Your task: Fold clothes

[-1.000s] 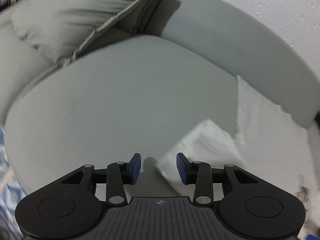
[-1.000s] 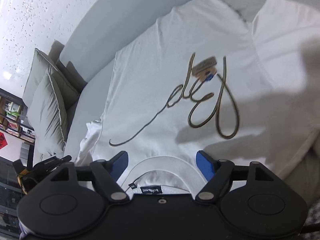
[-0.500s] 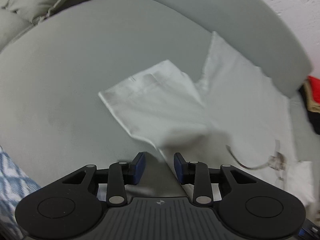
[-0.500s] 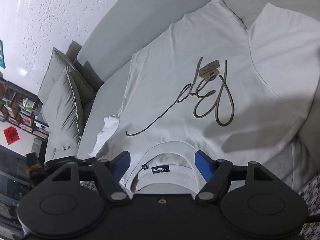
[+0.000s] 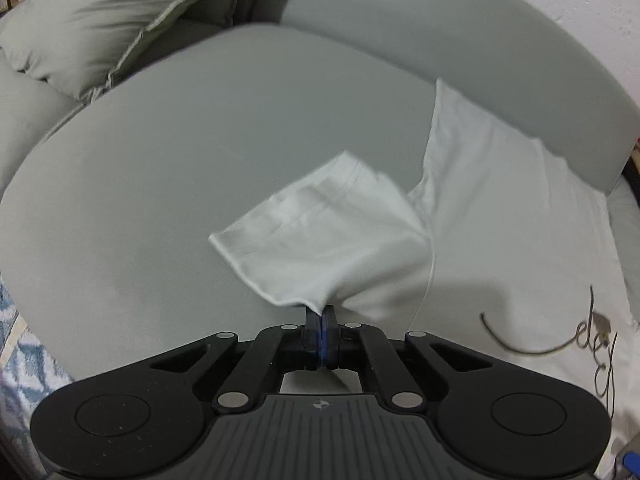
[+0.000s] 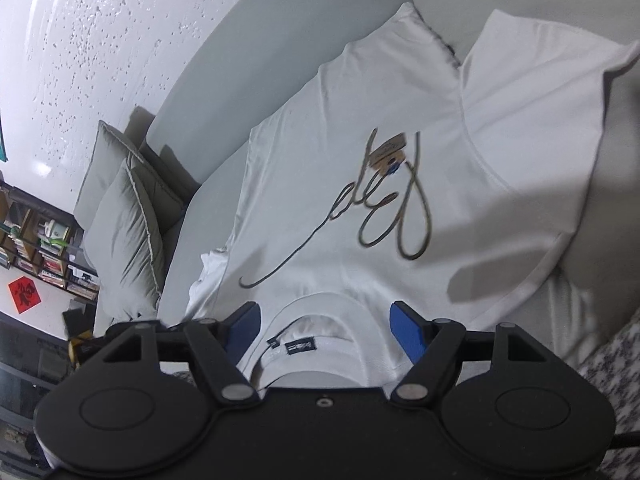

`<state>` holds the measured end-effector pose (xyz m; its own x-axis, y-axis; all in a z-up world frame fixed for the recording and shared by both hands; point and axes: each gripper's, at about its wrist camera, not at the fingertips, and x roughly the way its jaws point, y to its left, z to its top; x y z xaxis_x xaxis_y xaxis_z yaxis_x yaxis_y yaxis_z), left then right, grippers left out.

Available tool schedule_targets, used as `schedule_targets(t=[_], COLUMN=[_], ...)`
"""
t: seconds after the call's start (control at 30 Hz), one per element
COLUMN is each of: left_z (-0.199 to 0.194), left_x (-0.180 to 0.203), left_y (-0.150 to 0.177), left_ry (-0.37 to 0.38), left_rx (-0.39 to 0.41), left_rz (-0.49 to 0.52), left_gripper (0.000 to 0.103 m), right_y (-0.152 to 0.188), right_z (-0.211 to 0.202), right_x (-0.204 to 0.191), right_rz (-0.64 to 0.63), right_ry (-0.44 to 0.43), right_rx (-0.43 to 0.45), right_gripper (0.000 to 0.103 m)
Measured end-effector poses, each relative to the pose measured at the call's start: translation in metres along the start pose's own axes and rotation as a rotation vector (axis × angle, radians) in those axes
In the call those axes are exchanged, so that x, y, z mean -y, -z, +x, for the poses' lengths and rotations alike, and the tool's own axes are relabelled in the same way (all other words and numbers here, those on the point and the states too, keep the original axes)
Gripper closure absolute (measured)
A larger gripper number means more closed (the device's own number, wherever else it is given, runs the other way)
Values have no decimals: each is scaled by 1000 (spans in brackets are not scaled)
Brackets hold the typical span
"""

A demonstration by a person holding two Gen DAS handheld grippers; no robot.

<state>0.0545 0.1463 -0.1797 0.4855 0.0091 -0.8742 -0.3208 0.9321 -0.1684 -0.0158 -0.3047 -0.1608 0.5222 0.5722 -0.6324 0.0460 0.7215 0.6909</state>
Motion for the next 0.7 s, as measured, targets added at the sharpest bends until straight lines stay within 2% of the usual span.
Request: schedule_targets(t=[0.03,0.17,0.2,0.3,0.37,0.4,0.43,0.5,0.57,0.67,0.7], left_z=[5,-3,-11,-37,-52,-55,-57,-56,-46,-30,-26], left_x=[0,10,11,14,22,28,35,55,79,112,119], left_y=[1,7,9,22,32,36,39,46,55,74,81], left_ry=[-31,-119,-136,-170,-153,-128,-91,-18,42,98,94], left_rx=[-43,-67,-60,2,64,84,105,127,112,97,80], left_rz=[15,96,106,112,134,150,173,234,312,433,471], left_gripper=[102,98,91,86,86,86,86,85,85,84,84], right_y=[-1,-5,-6,-10,-13,-14,-14,-15,-17,-18,-18], right_z=[0,-6,-11,-24,-27,-21,-14,-1,11,31,37], right_x=[2,9,11,16,19,18,17,14,12,9,7], right_rz=[5,15,13,1,-27,-47,-68,-108,-149,-210,-237], right_ry=[9,51,78,166,237,251,264,292,320,362,382], right_rx=[4,38,65,144,180,170,160,141,122,93,81], right_gripper=[32,31,31,34,58,75,80,80,80,80,80])
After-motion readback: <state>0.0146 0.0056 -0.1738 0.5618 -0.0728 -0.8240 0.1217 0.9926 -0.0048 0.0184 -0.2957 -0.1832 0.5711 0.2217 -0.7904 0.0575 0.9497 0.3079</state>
